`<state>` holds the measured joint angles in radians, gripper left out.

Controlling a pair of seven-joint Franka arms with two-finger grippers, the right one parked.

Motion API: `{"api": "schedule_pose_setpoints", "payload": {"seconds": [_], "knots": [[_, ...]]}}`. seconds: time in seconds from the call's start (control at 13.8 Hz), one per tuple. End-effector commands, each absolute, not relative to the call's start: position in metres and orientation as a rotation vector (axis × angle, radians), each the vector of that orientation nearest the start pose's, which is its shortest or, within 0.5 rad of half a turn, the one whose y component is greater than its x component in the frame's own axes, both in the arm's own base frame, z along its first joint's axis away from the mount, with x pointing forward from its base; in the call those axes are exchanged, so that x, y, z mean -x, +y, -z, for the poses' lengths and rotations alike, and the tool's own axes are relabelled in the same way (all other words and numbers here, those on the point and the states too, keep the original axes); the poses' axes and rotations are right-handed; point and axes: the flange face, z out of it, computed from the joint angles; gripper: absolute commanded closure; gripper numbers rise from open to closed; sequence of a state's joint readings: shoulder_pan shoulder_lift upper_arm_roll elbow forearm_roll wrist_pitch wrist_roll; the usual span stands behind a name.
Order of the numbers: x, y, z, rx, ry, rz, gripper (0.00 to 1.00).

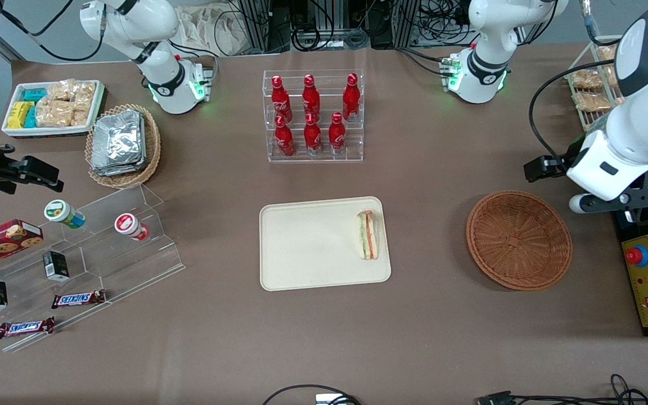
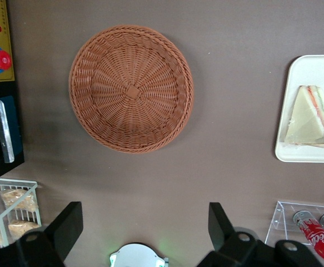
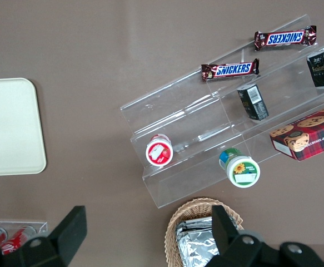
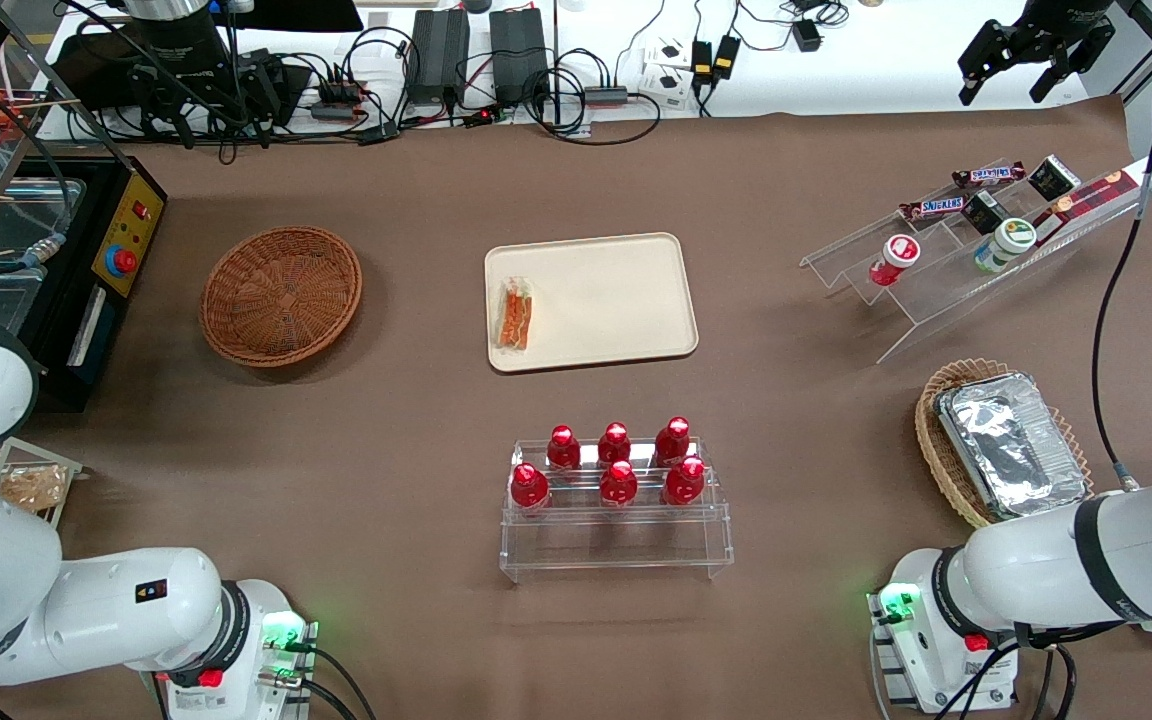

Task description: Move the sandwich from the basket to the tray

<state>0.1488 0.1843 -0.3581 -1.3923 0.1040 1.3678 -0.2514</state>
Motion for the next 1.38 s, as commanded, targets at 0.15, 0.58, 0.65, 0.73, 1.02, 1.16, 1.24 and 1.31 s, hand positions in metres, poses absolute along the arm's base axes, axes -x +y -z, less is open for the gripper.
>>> {"api": "schedule_pose_setpoints", "payload": {"seconds": [0.15,0.58,0.65,0.73,1.02,1.16,1.24,1.31], "knots": [[-0.551,-0.041,-0.597,3.027,0.083,-0.271,0.00],[-0.529,-0.038,-0.586,3.073,0.075,-0.222,0.00],[-0.529,-0.037,-0.586,3.074,0.070,-0.225,0.00],[-0.530,-0.036,-0.587,3.075,0.068,-0.221,0.00],[-0.539,-0.031,-0.595,3.083,0.065,-0.196,0.00],[-0.540,-0.032,-0.593,3.082,0.065,-0.205,0.00],[-0.539,-0.032,-0.590,3.082,0.068,-0.212,0.00],[-0.539,-0.032,-0.590,3.082,0.066,-0.212,0.00]]}}
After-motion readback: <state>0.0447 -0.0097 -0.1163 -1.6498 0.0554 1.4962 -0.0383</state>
